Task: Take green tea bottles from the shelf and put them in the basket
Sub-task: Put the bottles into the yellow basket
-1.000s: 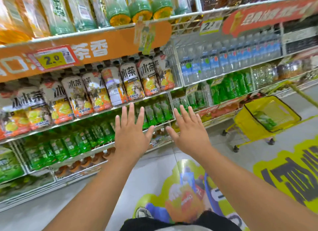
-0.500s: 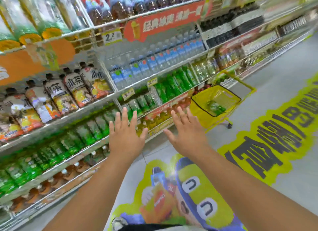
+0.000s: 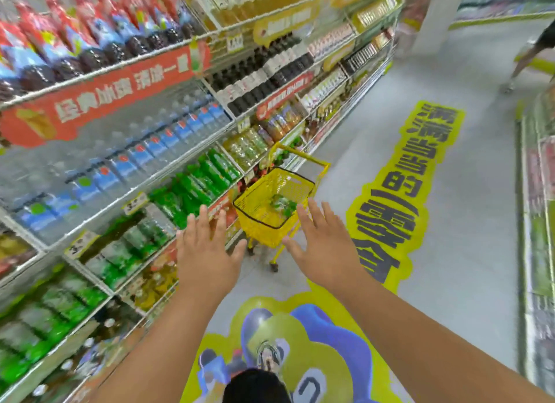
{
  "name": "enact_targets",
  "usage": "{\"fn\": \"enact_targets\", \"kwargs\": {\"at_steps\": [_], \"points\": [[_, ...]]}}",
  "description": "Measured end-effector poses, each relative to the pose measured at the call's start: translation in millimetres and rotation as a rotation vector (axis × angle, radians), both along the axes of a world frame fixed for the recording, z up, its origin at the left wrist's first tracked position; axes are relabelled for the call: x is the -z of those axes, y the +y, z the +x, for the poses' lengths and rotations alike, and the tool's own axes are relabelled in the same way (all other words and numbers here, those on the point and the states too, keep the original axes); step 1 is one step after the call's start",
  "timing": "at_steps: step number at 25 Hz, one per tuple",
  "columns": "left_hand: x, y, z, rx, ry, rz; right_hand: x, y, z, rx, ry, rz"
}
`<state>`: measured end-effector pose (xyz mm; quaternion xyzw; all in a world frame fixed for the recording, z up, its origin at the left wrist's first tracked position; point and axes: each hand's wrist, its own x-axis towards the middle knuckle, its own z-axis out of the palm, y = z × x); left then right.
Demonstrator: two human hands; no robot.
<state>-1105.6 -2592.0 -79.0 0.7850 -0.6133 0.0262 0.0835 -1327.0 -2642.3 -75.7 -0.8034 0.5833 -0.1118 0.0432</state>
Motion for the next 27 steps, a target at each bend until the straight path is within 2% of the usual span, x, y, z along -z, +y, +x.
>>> {"fn": "enact_targets", "kwargs": {"at_steps": [5, 14, 19, 27], "points": [[22.9, -117.9, -18.0, 0.134, 0.01, -0.041, 3.3, -95.4, -28.9, 0.111, 0.062, -0.008], [4.4, -325.1, -81.3, 0.328, 0.022, -0.066, -14.0, -254.6, -84.1, 0.206, 0.071, 0.034], [25.0, -414.3, -120.3, 0.235, 0.021, -0.066, 2.7, -363.7, -128.7, 0.082, 0.028, 0.037], [68.1, -498.7, -170.7, -0.105, 0.118, -0.022, 52.0, -518.3, -154.3, -0.214, 0.077, 0.115]]}}
